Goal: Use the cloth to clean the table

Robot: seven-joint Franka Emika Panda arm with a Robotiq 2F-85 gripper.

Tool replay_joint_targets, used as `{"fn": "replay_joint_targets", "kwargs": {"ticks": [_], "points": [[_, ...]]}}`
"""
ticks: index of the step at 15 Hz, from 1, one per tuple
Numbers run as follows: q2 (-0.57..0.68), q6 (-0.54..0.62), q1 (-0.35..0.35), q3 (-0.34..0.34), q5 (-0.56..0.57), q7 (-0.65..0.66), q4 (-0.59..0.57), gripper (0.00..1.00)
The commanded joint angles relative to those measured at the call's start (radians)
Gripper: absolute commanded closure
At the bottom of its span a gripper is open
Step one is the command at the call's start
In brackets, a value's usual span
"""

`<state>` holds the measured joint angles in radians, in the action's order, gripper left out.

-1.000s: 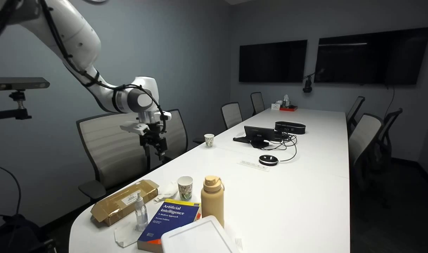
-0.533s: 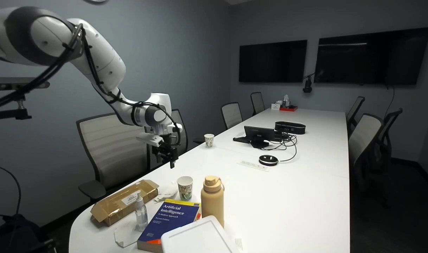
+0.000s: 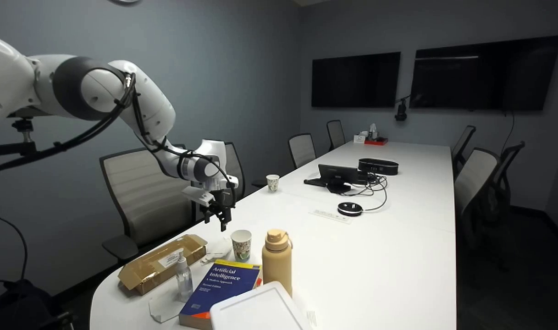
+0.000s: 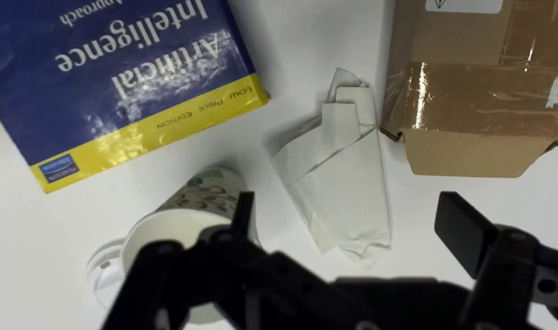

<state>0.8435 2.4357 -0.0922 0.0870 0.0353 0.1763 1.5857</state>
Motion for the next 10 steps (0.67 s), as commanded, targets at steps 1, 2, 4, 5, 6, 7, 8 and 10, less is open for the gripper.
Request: {"fn": "replay_joint_targets", "kwargs": {"ticks": [1,2,4,5,6,7,8,10], "points": [[0.082,0.021,-0.018,-0.001,-0.046,-0.015,-0.075,0.0],[0.103,0.025,-0.025,-0.008,-0.05,-0.007,-0.089,0.0],[0.141,0.022,-0.037,-0.015,-0.047,-0.001,-0.124,0.0],[0.157,0.021,-0.039,-0.017,-0.046,-0.002,-0.138,0.0],[0.177,0.022,-0.041,-0.02,-0.045,-0.001,-0.154,0.0],[0.195,0.019,-0.044,-0.02,-0.047,0.001,-0.174,0.0],[0.214,0.017,-0.048,-0.019,-0.049,0.005,-0.193,0.0],[0.251,0.014,-0.054,-0.022,-0.047,0.009,-0.229,0.0]]}}
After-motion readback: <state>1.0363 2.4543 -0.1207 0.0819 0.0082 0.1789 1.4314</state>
